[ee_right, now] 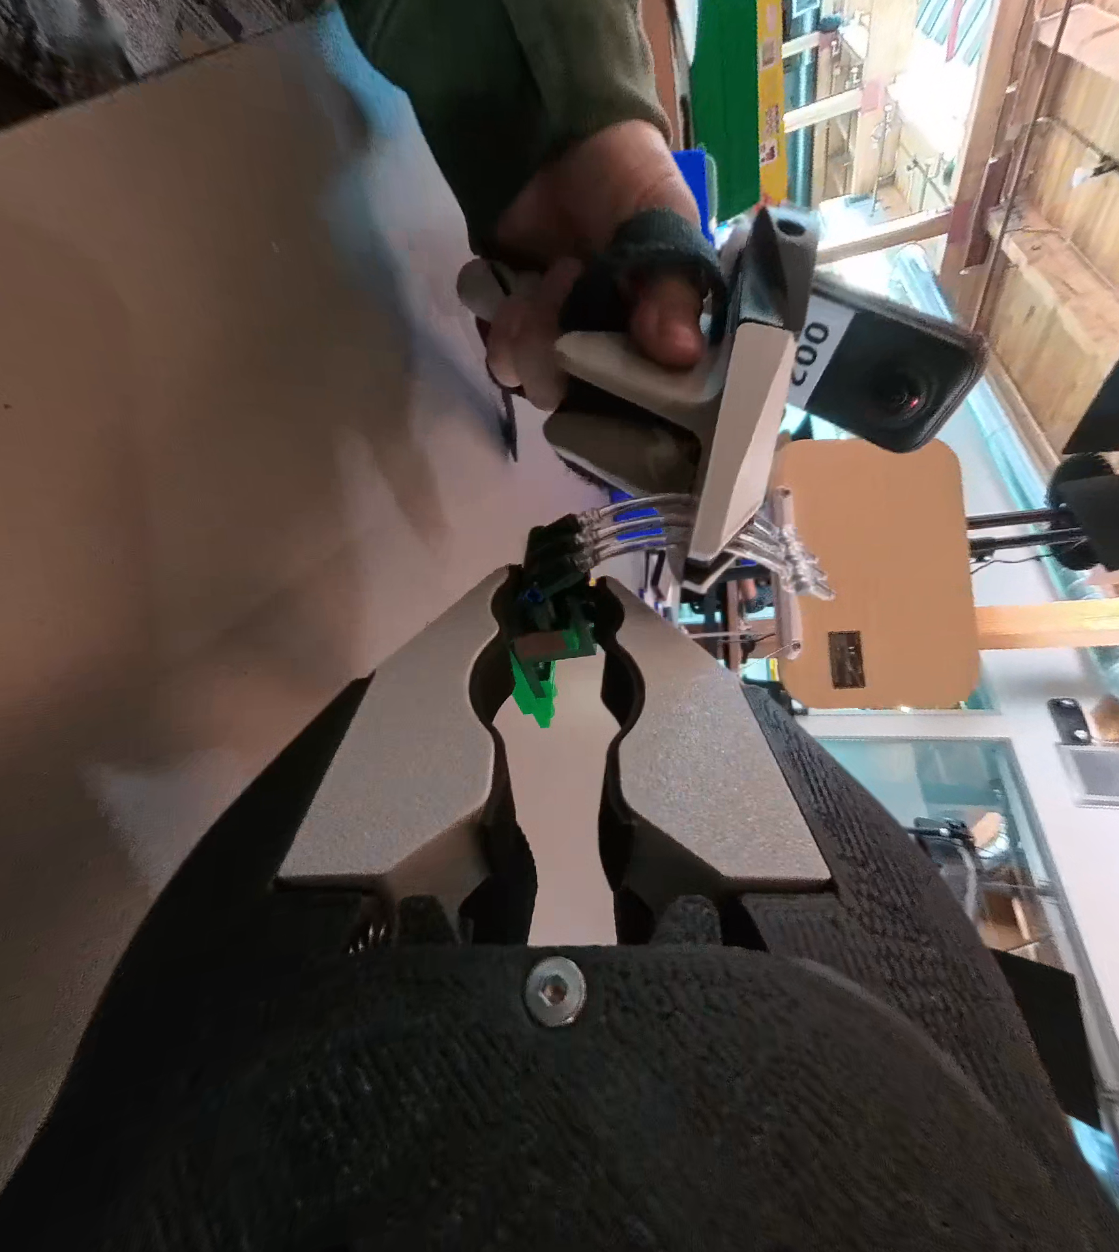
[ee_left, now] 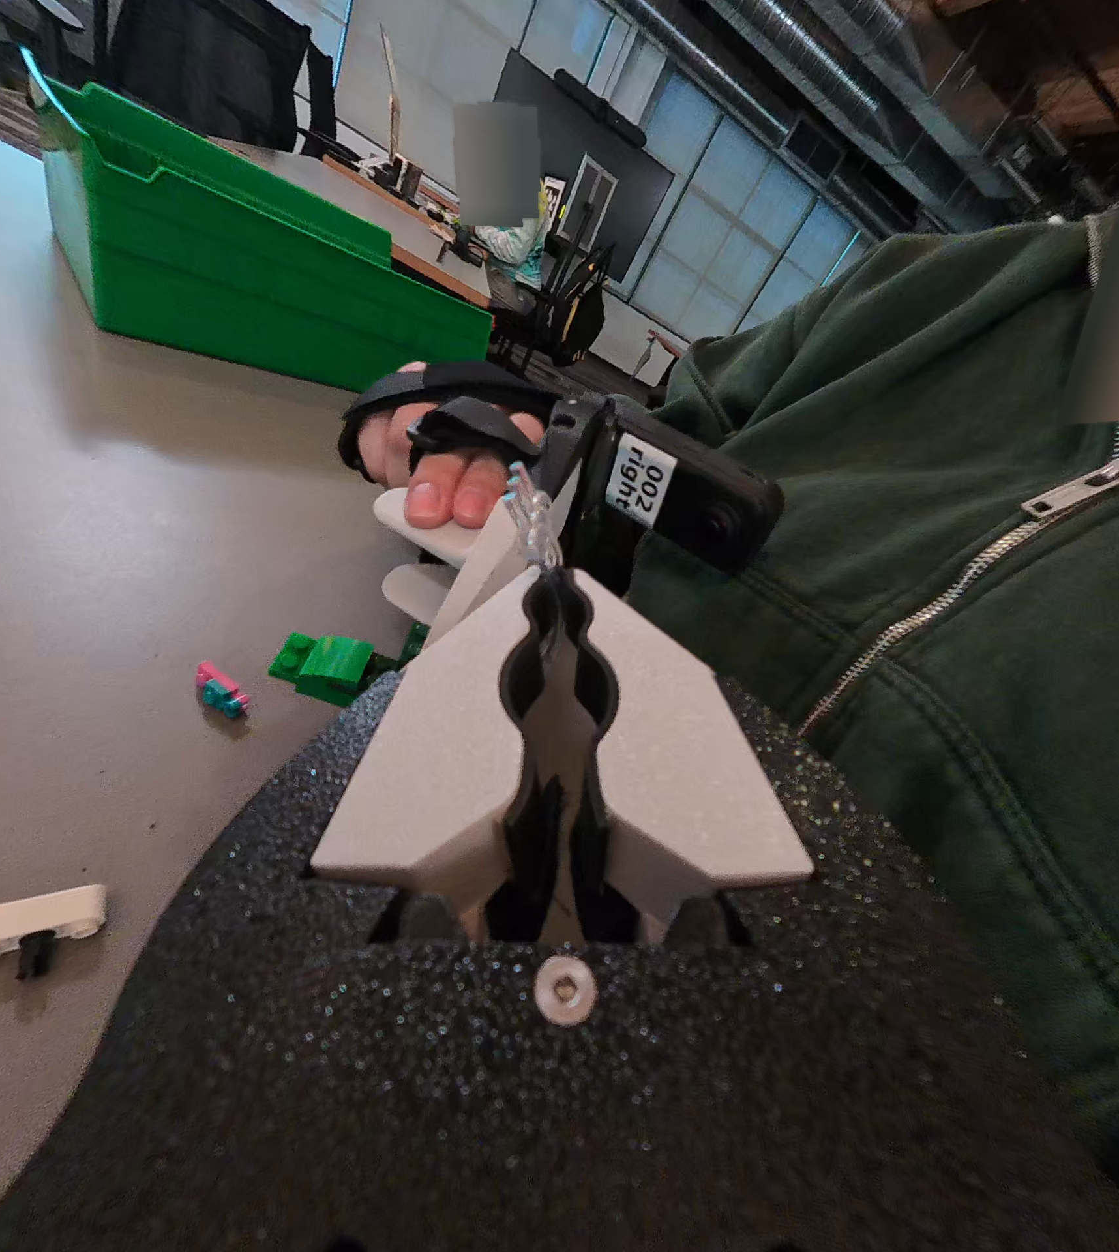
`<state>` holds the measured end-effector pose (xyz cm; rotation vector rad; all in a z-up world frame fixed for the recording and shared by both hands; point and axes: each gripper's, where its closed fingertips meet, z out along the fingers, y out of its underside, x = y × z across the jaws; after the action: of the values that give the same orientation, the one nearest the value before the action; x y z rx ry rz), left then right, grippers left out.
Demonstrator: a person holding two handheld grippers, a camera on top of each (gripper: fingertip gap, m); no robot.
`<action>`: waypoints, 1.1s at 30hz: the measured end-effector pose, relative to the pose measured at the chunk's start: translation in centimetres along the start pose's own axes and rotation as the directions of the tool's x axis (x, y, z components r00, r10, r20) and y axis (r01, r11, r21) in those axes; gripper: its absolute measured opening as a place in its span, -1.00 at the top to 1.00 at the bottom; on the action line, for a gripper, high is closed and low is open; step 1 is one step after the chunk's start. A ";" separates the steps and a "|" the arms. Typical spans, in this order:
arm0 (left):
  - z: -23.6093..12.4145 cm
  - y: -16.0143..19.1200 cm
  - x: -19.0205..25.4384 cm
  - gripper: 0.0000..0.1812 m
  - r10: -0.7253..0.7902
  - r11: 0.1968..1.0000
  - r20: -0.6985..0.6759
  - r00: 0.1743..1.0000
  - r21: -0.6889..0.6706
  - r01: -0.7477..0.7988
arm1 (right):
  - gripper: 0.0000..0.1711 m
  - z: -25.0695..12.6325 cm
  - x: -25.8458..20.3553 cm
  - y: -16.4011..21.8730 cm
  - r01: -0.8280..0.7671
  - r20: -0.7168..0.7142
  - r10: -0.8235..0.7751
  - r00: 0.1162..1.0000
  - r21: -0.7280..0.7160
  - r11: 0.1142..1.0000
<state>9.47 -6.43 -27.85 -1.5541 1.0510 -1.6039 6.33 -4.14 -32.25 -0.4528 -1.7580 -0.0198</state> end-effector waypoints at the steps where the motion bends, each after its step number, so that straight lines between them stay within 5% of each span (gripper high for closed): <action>1: -0.1 -0.1 0.2 1.00 -0.006 1.000 -0.006 1.000 0.006 0.006 | 0.77 0.0 0.1 -0.1 0.010 -0.009 -0.010 1.000 0.000 1.000; 7: -0.5 -0.7 1.3 1.00 -0.037 0.998 -0.055 0.998 0.044 0.040 | 0.77 -0.3 0.7 -1.1 0.046 0.002 -0.046 0.999 0.011 0.999; 15: -0.8 -1.0 3.0 0.99 -0.018 0.998 -0.122 0.992 0.065 0.026 | 0.78 -1.5 1.3 -1.7 0.279 0.205 -0.293 0.934 0.094 0.956; 33: 0.3 1.1 6.4 0.98 0.065 0.997 -0.242 0.968 -0.017 -0.072 | 0.81 -5.0 -0.2 -4.6 0.277 0.418 -0.311 0.853 0.142 0.950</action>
<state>9.19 -12.63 -25.83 -1.3460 1.2448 -1.7697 9.60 -9.74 -30.17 -0.1264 -2.2533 -0.0727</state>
